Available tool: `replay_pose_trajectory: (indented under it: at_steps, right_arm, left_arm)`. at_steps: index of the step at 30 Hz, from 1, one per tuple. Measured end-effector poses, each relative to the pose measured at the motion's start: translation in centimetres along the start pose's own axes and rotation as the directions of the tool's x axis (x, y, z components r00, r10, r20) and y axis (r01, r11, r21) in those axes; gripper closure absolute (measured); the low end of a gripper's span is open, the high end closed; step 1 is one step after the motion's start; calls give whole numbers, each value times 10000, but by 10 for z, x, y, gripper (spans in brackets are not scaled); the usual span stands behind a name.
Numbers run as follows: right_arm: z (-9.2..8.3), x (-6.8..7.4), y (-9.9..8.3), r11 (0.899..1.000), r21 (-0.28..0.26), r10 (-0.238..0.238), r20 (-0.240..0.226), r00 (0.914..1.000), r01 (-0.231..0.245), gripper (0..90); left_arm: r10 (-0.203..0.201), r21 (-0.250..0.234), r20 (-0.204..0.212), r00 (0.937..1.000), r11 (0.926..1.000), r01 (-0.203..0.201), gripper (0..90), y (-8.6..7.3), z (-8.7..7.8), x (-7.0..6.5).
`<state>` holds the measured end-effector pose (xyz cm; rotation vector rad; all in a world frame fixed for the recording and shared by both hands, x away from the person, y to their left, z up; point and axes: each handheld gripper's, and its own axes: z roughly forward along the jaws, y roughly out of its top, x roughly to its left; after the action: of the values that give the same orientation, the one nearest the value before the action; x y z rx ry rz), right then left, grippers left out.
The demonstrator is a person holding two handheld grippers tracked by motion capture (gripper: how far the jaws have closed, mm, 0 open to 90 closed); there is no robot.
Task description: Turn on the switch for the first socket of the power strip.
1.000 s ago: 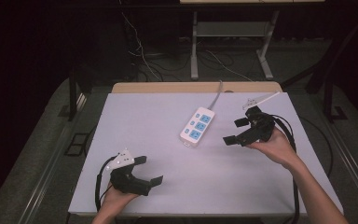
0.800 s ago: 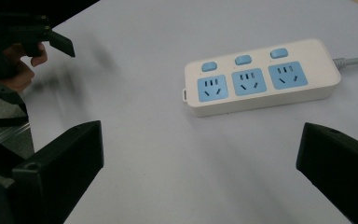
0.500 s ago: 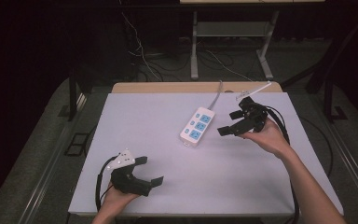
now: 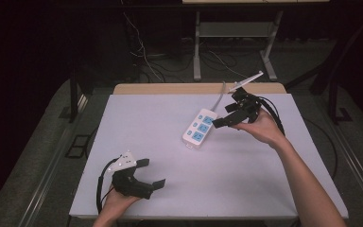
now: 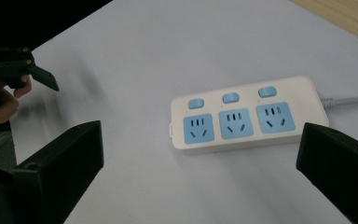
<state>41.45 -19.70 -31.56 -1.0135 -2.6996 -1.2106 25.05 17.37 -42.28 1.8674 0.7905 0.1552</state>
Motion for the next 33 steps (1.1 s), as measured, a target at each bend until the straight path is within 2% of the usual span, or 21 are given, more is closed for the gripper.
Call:
replay_pose_trajectory:
  at_steps: [3,11,17,24,33]
  right_arm:
    - [5,-1,8,10000,4,-2,2,10000,2,2]
    - [17,-4,29,9991,414,-22,131,9999,17,2]
    - [26,-10,39,9982,565,192,322,9993,-210,2]
    - [34,-21,46,9977,513,423,409,9983,-444,2]
    - [39,-32,51,9983,70,570,375,9977,-573,2]
  left_arm:
    - [-32,-9,-14,10000,10000,32,0,0,0,0]
    - [14,45,18,10000,10000,-14,0,0,-1,1]
    - [15,36,-2,10000,10000,-15,0,0,-1,1]
    - [-57,-3,-20,10000,10000,57,0,-1,-2,2]
    - [-123,-65,-2,9999,9999,123,0,-1,-3,3]
